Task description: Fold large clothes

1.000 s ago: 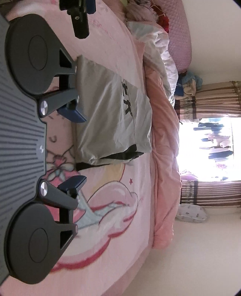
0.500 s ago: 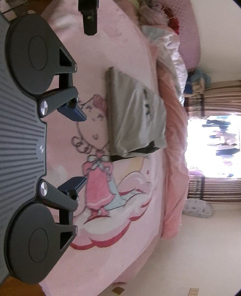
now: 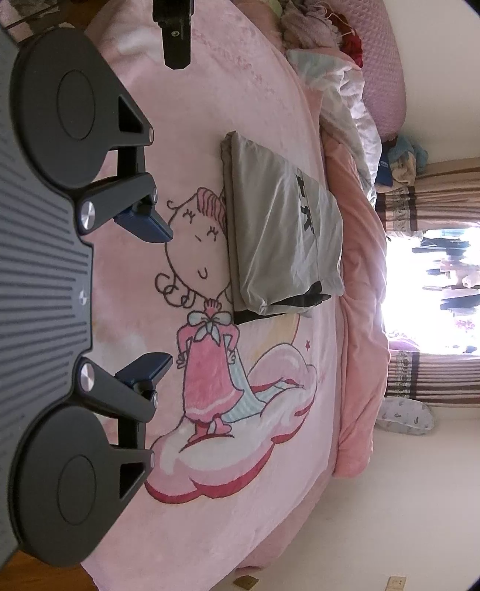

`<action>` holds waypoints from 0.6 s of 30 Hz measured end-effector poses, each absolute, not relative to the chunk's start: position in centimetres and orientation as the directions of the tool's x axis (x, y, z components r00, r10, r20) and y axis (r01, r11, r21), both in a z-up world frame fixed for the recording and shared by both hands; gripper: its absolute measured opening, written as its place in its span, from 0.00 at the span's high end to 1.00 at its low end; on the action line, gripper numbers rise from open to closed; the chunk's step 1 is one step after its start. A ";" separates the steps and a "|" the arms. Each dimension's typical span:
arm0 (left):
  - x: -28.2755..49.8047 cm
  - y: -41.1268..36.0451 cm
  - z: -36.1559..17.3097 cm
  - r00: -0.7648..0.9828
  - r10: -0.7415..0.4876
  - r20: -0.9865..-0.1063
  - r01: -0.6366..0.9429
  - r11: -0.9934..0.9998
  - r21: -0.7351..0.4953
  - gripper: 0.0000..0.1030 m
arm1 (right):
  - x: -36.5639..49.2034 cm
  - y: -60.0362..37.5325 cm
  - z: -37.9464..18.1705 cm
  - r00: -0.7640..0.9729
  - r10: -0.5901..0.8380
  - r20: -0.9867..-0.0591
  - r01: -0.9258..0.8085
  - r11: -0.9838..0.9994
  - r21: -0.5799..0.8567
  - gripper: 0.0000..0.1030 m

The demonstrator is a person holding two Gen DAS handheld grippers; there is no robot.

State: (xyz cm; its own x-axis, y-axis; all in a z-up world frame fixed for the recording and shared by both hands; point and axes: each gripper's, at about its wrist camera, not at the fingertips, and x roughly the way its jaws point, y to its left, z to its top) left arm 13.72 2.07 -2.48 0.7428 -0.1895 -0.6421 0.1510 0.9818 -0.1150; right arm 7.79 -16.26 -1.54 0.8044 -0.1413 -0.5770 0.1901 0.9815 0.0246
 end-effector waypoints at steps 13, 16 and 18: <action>13.8 1.6 -2.6 0.738 -0.186 -0.648 0.155 0.982 -0.105 0.00 | 8.0 -16.3 -1.8 0.799 -0.143 -0.584 0.194 0.981 0.025 0.22; 13.7 1.6 -2.6 0.738 -0.182 -0.650 0.151 0.983 -0.104 0.00 | 8.0 -16.5 -1.9 0.798 -0.143 -0.585 0.195 0.981 0.026 0.22; 13.8 1.6 -2.6 0.738 -0.178 -0.650 0.147 0.984 -0.102 0.00 | 8.0 -16.4 -1.9 0.798 -0.142 -0.585 0.193 0.981 0.025 0.22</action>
State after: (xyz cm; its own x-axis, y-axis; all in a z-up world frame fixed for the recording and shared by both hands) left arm 13.76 1.57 -2.62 0.7383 -0.1782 -0.6505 0.1473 0.9838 -0.1024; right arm 8.00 -16.45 -1.85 0.7985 -0.1417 -0.5851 0.1927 0.9809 0.0255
